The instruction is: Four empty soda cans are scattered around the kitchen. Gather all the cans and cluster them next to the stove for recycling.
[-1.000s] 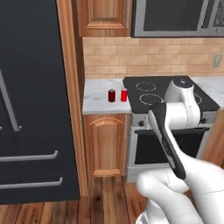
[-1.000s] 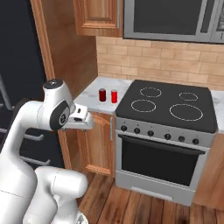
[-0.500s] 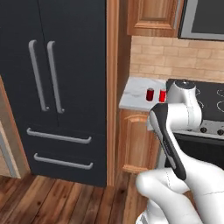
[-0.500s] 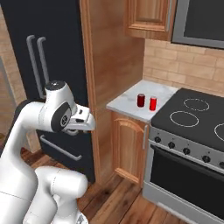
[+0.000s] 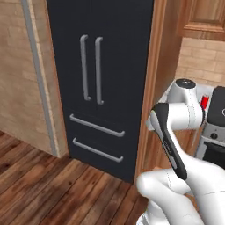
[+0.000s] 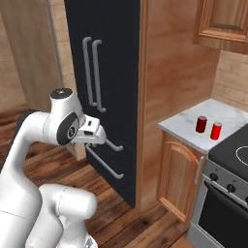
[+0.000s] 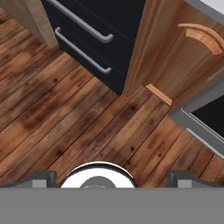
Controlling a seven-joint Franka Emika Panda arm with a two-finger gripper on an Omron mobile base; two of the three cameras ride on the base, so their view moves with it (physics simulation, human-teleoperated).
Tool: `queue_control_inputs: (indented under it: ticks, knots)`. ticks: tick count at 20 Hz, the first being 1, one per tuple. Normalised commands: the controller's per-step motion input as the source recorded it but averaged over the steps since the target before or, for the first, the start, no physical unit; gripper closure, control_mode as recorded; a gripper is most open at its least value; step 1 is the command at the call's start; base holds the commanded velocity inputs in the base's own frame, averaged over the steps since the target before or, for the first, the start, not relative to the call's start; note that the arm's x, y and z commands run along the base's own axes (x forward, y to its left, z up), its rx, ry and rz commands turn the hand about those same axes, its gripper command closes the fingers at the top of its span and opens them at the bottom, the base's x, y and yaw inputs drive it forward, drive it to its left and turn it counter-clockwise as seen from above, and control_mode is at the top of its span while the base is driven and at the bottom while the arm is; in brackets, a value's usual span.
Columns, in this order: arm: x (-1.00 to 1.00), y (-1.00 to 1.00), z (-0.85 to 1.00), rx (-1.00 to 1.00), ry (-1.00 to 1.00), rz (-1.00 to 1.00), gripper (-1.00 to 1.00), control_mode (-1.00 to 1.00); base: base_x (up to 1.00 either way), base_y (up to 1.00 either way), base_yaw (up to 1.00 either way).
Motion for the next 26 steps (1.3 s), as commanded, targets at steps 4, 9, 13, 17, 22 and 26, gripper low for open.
queue_control_inputs:
  ticks: [4, 9, 13, 17, 22, 26]
  knots:
    - [0.00, 0.00, 0.00, 0.00, 0.00, 0.00, -1.00, 1.00, 0.00, 0.00, 0.50]
    - [0.00, 0.00, 0.00, 0.00, 0.00, 0.00, -1.00, 1.00, -0.02, -0.02, 0.50]
    - [0.00, 0.00, 0.00, 0.00, 0.00, 0.00, -1.00, 1.00, -0.06, -0.24, 0.48]
    - [0.00, 0.00, 0.00, 0.00, 0.00, 0.00, -1.00, 1.00, 0.00, -0.06, 0.50]
    - [0.00, 0.00, 0.00, 0.00, 0.00, 0.00, -1.00, 1.00, 0.00, -0.12, 0.50]
    - [0.00, 0.00, 0.00, 0.00, 0.00, 0.00, -1.00, 1.00, 0.01, -0.13, 0.49]
